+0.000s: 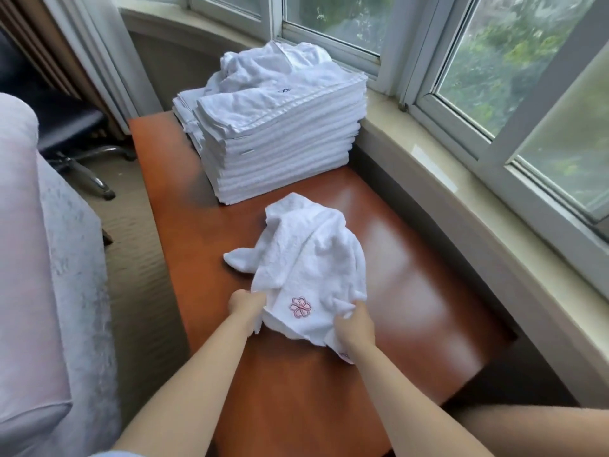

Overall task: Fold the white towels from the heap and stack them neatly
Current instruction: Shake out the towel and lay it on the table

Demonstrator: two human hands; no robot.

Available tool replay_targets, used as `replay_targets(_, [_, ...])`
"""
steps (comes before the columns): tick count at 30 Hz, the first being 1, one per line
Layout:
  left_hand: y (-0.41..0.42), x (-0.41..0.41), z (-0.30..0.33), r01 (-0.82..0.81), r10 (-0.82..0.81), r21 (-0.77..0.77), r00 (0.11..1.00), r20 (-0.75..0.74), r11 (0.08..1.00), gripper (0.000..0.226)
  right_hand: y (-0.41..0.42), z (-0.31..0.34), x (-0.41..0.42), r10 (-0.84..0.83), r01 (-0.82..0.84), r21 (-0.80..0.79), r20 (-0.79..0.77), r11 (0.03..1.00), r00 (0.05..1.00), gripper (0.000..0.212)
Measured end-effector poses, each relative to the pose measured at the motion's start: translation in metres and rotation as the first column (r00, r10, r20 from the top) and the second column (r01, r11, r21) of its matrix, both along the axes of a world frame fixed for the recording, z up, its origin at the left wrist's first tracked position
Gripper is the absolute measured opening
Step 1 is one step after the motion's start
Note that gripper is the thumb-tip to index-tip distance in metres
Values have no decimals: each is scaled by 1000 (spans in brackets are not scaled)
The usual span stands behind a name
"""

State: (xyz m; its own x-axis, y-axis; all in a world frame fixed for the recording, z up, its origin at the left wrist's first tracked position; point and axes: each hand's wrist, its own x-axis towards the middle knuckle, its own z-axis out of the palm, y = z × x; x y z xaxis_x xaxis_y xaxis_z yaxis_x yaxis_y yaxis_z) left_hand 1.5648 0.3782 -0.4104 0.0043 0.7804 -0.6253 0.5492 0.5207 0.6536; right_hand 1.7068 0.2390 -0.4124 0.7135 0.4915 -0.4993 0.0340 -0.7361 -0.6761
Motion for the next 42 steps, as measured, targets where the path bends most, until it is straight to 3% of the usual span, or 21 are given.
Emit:
replay_targets(2, [-10, -8, 14, 0, 11, 118, 996, -90, 993, 31, -8, 12, 1, 7, -9, 48, 29, 999, 1000, 44])
replay_targets(3, [-17, -12, 21, 111, -80, 138, 974, -214, 984, 27, -12, 19, 2, 69, -69, 1, 24, 998, 997, 39])
replay_targets(5, [-37, -18, 37, 428, -432, -115, 786, -442, 897, 16, -22, 35, 2, 323, -338, -212, -103, 917, 941, 23])
replay_targets(7, [-62, -18, 53, 415, -670, -565, 641, -375, 713, 20, -35, 52, -6, 516, -611, -369, -329, 701, 791, 10])
replay_targets(8, [-72, -19, 61, 436, -745, -636, 560, -362, 637, 21, -41, 56, -10, 542, -677, -393, -407, 622, 735, 8])
replay_targets(10, [-82, -21, 70, 553, -807, -590, 458, -374, 588, 32, -50, 57, -15, 543, -720, -385, -478, 577, 690, 18])
replay_targets(13, [-85, -24, 67, 503, -785, -624, 523, -331, 598, 42, -50, 51, -18, 557, -719, -413, -455, 559, 695, 46])
replay_targets(16, [-70, -27, 54, 503, -732, -555, 593, -336, 662, 35, -38, 38, -21, 564, -691, -452, -401, 564, 722, 50])
replay_targets(20, [-33, -11, 47, 584, -803, -561, 508, -312, 587, 32, -10, 28, -6, 601, -762, -250, -490, 597, 631, 50])
replay_targets(22, [-3, 11, 44, 645, -696, -269, 622, -360, 715, 46, 12, 29, 13, 606, -670, -184, -305, 720, 735, 39])
replay_targets(24, [23, 30, 50, 432, -349, 255, 883, -313, 865, 53, 38, 33, 32, 350, -353, -23, 200, 935, 915, 26])
replay_targets(26, [38, 46, 73, 133, -12, 686, 984, -178, 715, 54, 56, 50, 44, -42, -100, 301, 431, 948, 901, 23])
replay_targets(28, [34, 53, 87, -16, 86, 870, 996, -31, 493, 51, 59, 63, 43, -195, -45, 479, 439, 877, 877, 22])
replay_targets(30, [13, 50, 85, -140, 94, 894, 989, 110, 426, 50, 48, 64, 34, -233, -38, 529, 435, 848, 870, 19])
replay_targets(32, [-20, 31, 62, -160, 114, 850, 986, 118, 502, 49, 23, 49, 21, -116, -55, 381, 411, 923, 904, 22])
replay_targets(35, [-70, -22, 11, 5, 95, 652, 988, -118, 758, 42, -36, 17, 3, 180, -177, -39, 304, 984, 936, 44])
replay_targets(37, [-94, -49, -6, 259, -114, 325, 908, -404, 910, 38, -65, 11, -1, 229, -206, -174, 125, 963, 965, 58])
replay_targets(39, [-102, -58, 4, 457, -374, 52, 782, -499, 888, 36, -81, 19, -1, 418, -414, -263, -44, 871, 907, 57])
replay_targets(40, [-104, -58, 17, 482, -388, 65, 772, -503, 874, 36, -84, 27, 1, 496, -493, -249, -53, 834, 867, 55])
replay_targets(41, [-104, -58, 32, 497, -351, 193, 792, -499, 846, 35, -85, 40, 3, 520, -504, -178, 56, 845, 852, 54])
replay_targets(42, [-105, -58, 47, 447, -222, 480, 862, -456, 755, 34, -87, 53, 2, 418, -425, -13, 206, 905, 885, 53])
